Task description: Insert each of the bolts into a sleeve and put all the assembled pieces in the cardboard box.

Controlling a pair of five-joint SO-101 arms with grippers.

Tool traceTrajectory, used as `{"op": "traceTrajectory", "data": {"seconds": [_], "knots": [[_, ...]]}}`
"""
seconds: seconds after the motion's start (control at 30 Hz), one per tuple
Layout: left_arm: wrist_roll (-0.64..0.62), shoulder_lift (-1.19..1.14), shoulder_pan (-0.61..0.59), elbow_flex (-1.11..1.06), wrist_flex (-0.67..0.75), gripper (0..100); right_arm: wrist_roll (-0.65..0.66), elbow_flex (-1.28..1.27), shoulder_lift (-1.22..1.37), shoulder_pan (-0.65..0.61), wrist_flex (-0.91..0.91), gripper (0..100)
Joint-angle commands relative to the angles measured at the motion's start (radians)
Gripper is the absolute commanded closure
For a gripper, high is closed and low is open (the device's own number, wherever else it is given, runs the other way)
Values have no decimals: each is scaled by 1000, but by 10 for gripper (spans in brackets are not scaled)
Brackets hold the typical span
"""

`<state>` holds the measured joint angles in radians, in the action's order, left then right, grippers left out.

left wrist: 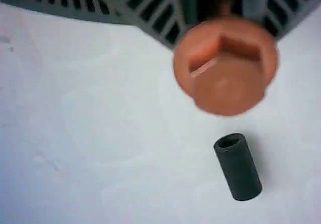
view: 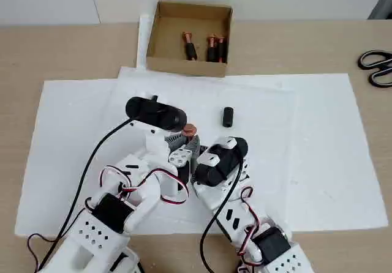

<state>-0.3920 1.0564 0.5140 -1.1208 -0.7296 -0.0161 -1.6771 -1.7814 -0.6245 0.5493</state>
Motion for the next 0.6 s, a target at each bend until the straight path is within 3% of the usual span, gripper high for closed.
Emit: {"op": "traceTrajectory", "data": {"seconds": [0.0,0.17,0.57], "knots": [[11,-9,-3,12,-23,983,2,-6,-16,2,-10,994],[11,-9,-3,19,-66,845,2,-6,-16,2,-10,994],[11,-8,-8,165,-241,848,2,-6,-13,2,-10,994]]}}
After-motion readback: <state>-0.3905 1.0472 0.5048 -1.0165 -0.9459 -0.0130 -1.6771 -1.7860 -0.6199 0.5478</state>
